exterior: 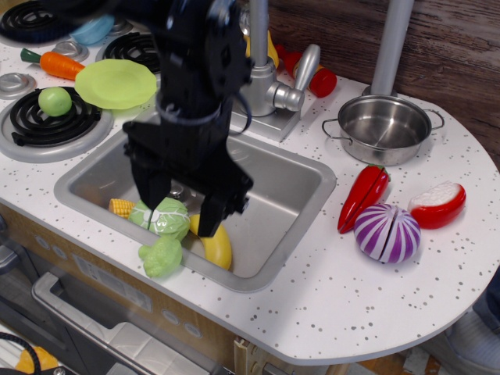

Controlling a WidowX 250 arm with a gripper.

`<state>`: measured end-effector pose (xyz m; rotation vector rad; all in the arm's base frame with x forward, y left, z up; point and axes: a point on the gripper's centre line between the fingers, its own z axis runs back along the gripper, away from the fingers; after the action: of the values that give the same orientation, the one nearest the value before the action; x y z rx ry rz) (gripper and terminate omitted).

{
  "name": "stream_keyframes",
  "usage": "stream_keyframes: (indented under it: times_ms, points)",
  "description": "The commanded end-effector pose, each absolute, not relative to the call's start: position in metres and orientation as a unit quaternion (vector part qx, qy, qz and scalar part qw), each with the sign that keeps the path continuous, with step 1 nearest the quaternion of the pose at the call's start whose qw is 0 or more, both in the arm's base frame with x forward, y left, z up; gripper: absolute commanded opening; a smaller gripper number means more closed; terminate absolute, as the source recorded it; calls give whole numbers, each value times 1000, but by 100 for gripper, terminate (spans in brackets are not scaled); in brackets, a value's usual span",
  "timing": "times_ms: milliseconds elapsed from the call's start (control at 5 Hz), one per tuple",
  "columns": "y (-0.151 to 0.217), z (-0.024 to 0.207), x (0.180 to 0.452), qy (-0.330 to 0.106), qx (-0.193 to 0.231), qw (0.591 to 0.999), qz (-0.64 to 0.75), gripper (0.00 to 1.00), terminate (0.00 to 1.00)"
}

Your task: Put broccoli in pot or pan

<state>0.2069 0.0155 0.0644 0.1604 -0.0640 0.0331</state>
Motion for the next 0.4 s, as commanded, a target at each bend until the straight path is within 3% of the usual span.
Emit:
stream_keyframes:
  times_ms: [0, 200]
  points:
    - [22, 43, 208, -90, 91, 991, 48, 100, 0]
    - [30, 29, 211, -98, 83, 991, 39, 100, 0]
